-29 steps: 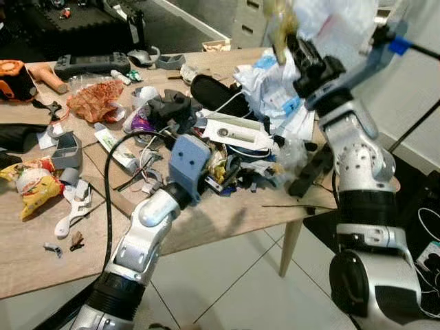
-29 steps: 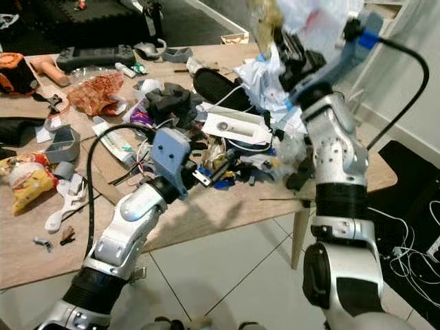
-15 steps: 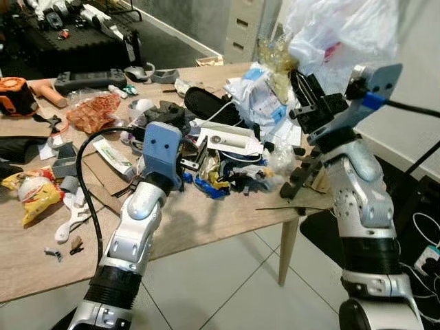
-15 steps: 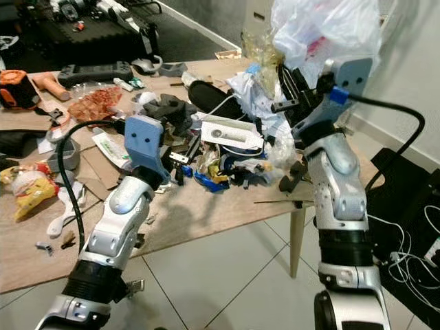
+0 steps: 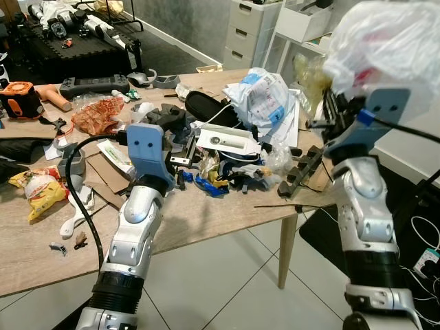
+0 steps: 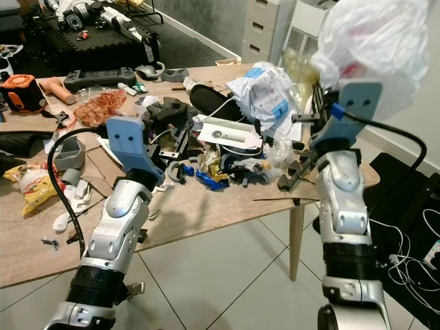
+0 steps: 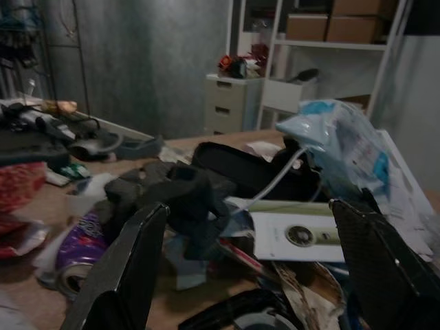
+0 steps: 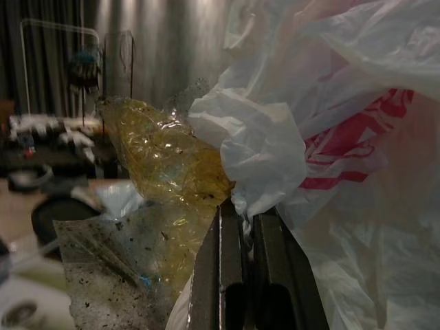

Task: Picking trash to rubbish bin

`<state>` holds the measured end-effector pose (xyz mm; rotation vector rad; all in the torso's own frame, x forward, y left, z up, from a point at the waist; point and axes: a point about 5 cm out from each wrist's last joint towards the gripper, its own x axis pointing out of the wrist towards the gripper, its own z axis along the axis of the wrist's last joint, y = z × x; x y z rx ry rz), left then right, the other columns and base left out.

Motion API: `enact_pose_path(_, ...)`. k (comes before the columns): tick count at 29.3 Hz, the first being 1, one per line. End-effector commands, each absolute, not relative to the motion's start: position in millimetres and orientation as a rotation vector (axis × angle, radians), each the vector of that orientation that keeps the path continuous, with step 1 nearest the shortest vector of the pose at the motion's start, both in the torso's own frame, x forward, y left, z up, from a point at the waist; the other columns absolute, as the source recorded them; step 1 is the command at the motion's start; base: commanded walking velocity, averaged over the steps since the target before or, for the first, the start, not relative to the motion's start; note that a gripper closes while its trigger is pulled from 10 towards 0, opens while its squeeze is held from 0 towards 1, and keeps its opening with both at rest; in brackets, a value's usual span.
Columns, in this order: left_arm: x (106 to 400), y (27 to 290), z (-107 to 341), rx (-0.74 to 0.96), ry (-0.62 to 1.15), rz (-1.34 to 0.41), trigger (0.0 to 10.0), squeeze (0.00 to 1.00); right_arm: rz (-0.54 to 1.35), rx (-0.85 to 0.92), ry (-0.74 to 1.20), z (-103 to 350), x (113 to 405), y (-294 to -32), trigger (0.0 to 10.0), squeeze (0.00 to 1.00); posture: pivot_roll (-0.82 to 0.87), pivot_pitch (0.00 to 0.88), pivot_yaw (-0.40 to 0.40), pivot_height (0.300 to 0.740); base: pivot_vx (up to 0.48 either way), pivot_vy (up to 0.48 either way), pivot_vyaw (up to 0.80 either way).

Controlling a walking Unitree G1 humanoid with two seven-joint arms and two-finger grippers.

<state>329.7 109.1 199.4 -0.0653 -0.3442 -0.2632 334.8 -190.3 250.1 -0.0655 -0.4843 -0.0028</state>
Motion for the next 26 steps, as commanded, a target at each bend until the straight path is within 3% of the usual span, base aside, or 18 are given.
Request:
enact_pose_path(1, 328.4, 101.8, 193.4, -0.078, -0.313, -0.296, 10.0, 0.00, -0.005, -0.077, -0.470, 244.7, 332.0, -186.6, 10.0, 0.00, -0.03, 0.105, -0.037, 0.740, 0.000, 0.000, 0.00)
enact_pose_path(26, 328.6, 97.5, 190.3, -0.057, -0.283, -0.316, 10.0, 0.00, 0.002, -0.101, -0.426, 227.0, 328.4, -177.0, 10.0, 0.00, -0.03, 0.115, -0.041, 0.740, 0.000, 0.000, 0.00)
